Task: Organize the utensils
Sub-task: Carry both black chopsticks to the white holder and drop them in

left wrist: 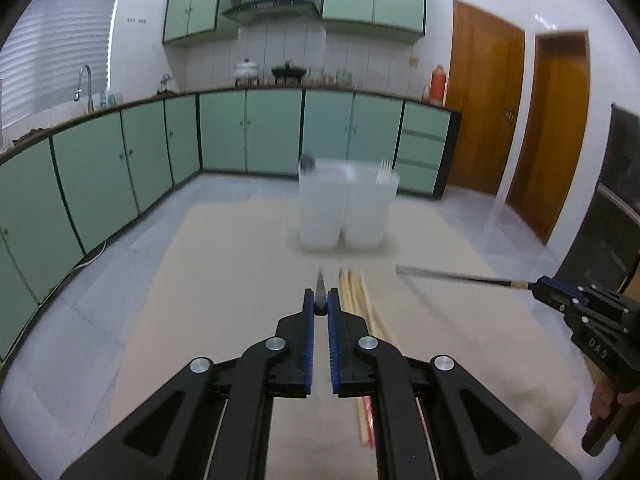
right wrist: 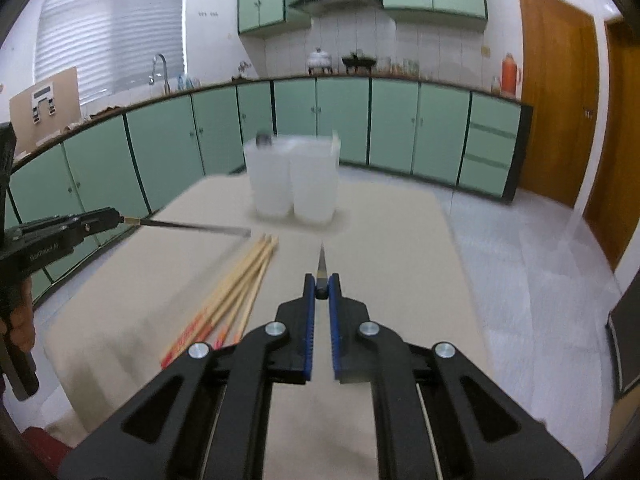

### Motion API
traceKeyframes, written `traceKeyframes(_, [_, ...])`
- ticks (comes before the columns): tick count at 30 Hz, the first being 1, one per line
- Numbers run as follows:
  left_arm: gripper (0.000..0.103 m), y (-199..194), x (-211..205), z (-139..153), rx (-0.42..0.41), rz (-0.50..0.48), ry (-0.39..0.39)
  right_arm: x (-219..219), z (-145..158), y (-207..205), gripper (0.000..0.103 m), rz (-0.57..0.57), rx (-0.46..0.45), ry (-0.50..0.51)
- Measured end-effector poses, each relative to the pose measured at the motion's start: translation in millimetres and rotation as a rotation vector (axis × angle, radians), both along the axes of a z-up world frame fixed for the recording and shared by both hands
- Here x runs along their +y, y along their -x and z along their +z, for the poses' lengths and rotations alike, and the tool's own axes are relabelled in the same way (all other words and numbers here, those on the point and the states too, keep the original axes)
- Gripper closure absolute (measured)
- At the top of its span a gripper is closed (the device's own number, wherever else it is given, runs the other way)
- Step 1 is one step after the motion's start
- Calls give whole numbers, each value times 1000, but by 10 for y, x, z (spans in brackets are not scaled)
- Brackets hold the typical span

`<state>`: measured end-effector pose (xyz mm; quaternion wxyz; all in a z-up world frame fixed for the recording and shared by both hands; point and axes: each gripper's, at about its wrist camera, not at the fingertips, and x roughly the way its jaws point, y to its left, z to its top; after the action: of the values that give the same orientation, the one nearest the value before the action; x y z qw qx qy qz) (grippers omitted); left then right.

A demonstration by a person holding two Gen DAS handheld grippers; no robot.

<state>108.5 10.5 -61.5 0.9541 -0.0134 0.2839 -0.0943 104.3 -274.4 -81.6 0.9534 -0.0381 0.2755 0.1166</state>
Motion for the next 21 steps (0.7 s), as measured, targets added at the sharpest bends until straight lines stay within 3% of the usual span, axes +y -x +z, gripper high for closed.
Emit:
traceKeyframes(8, [97,-311,-53,574,-84,-48,42,-101,587,-381,97,41,-66,-42])
traceKeyframes(15, [97,-521,-86,810,-92,-94,70,-212,926,-761,97,98,-9,-119])
traceKeyframes(21, [97,-625,-112,978,-123,-116,78,-164,1158,-939,97,136,-16,-118])
